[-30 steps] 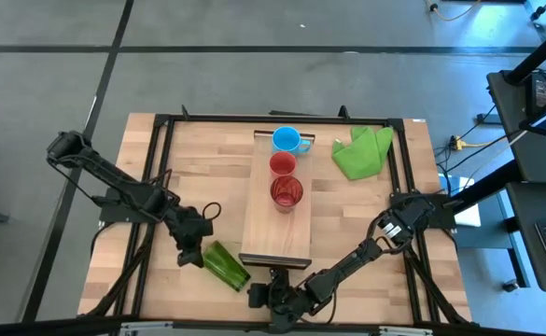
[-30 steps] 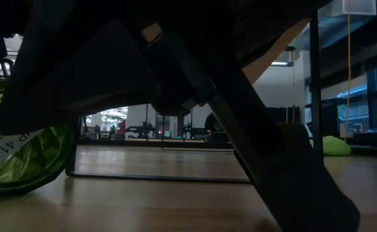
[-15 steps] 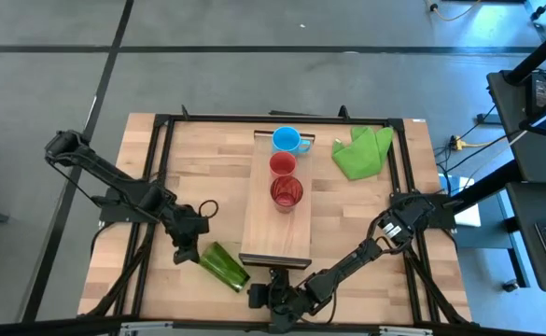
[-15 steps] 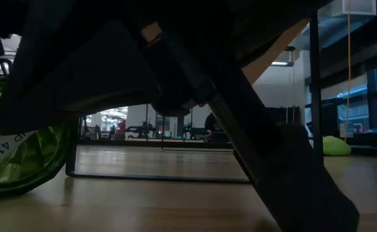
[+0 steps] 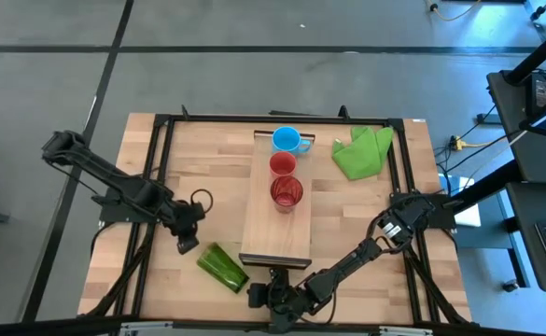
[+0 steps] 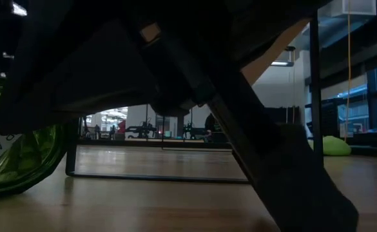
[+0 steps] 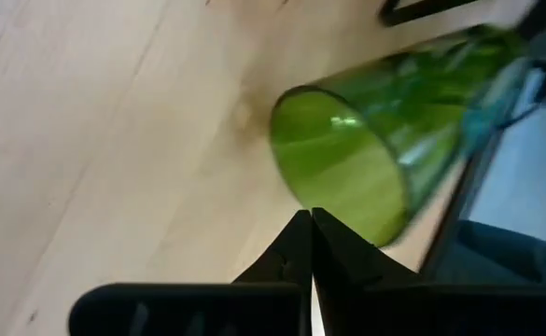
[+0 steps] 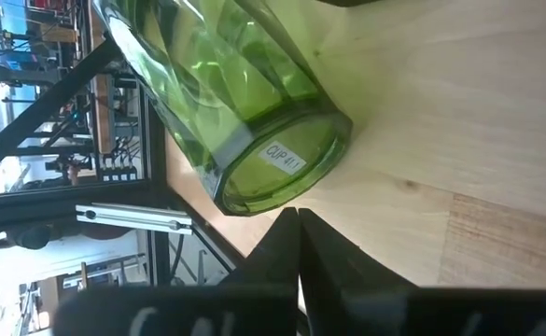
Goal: Stack small to large cups/mugs on shelf
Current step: Put the green cup on the shelf
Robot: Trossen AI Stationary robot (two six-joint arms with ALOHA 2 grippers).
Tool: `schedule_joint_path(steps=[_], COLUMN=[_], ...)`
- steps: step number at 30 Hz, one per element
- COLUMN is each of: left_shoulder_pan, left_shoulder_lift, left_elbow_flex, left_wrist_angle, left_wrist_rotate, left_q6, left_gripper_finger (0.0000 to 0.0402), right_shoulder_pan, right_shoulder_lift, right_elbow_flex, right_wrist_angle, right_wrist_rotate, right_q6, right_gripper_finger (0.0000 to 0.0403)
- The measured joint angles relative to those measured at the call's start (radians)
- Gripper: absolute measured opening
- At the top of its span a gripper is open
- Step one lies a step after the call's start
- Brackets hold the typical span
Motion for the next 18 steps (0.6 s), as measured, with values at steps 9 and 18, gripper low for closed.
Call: schedule_joint_path(steps=[9,18], left_shoulder_pan=[-0.006,-0.026], left_shoulder_lift=[0.143,0.149], left_elbow_flex=[-0.001,-0.001], left_wrist_angle=[0.178,0.360], left_wrist_rotate=[0.058,0.116], left_q6=[0.016,-0.032], left_gripper_finger=[0.0000,0.0000], right_shoulder_pan=[-0.007,-0.007], right_shoulder_lift=[0.001,0.001], right_elbow_flex=[0.000,0.000], right_wrist_angle=[0.011,0.010], right_wrist_rotate=[0.025,0.032], right_q6=[0.005,0.004], right_gripper_finger=[0.0004,0.0004])
